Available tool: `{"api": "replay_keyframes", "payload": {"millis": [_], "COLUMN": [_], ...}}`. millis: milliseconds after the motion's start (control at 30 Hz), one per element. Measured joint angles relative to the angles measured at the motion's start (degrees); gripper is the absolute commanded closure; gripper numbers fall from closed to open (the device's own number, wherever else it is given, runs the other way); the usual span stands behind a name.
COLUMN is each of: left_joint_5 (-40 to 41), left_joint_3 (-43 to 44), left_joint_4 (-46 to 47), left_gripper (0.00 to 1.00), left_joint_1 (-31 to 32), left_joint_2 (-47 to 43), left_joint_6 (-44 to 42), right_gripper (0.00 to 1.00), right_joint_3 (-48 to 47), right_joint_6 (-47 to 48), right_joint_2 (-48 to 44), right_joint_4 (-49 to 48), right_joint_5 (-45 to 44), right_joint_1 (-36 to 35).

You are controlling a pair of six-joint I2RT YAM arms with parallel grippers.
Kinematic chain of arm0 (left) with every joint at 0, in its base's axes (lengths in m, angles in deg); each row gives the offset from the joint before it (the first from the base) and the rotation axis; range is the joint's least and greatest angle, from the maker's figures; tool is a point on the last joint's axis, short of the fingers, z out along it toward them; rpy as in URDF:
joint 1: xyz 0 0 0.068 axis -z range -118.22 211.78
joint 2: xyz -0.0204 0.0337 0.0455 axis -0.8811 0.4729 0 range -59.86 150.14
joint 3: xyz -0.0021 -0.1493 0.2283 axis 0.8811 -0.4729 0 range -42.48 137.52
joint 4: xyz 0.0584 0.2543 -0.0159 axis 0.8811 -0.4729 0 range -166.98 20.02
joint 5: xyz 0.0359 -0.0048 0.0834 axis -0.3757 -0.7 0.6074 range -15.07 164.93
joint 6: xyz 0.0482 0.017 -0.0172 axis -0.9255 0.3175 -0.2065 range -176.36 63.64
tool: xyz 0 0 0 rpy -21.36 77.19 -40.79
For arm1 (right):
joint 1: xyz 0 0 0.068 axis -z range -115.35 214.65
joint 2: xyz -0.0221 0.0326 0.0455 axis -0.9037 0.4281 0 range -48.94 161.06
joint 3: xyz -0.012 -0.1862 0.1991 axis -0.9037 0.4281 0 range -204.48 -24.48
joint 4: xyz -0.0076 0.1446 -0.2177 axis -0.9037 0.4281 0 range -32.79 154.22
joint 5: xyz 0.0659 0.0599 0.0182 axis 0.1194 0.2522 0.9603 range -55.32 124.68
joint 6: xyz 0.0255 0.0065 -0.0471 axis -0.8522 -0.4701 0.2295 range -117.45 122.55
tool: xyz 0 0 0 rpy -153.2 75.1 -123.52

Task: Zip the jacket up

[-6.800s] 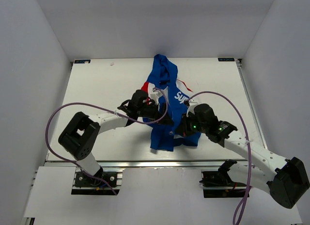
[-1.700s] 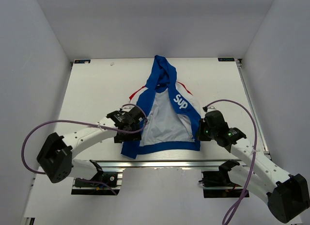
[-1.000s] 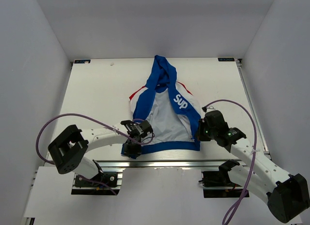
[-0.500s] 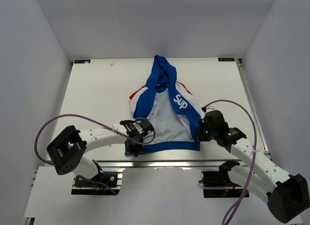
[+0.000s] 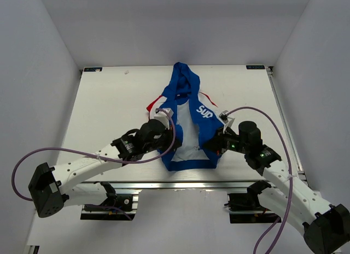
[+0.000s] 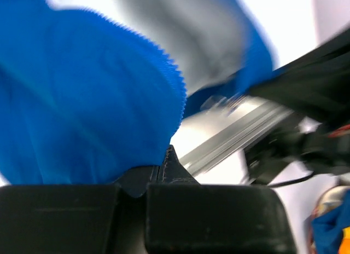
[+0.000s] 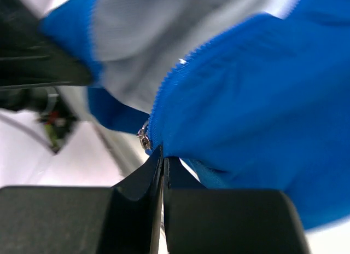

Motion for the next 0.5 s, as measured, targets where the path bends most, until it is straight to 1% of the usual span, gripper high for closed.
{"api": "replay_keyframes", "payload": {"millis": [133, 267, 400, 500], "left_joint_5": [-0.1, -0.1, -1.0, -2.1], "left_joint_3": [0.0, 0.1, 0.1, 0.1], "left_joint_4": [9.6, 14.3, 16.9, 18.5], "left_gripper": [1.0, 1.0, 1.0, 1.0], "left_joint_1": [0.0, -0.8, -2.0, -2.8], "left_joint_2": [0.3, 1.6, 3.1, 3.5], "left_joint_6": [-3.8, -6.6, -8.4, -9.3], "right_gripper": [1.0, 1.0, 1.0, 1.0], "right_joint_3": [0.0, -0.1, -0.5, -0.5], "right_joint_6": [-0.8, -1.1, -1.1, -1.7], "right_joint_2": [2.3, 3.5, 4.7, 5.8], "right_joint_4": [-7.7, -14.1, -18.1, -20.6], "right_joint_5": [7.6, 14.0, 16.6, 17.0], "right_joint_1": [0.0, 0.0, 0.0, 0.0]}}
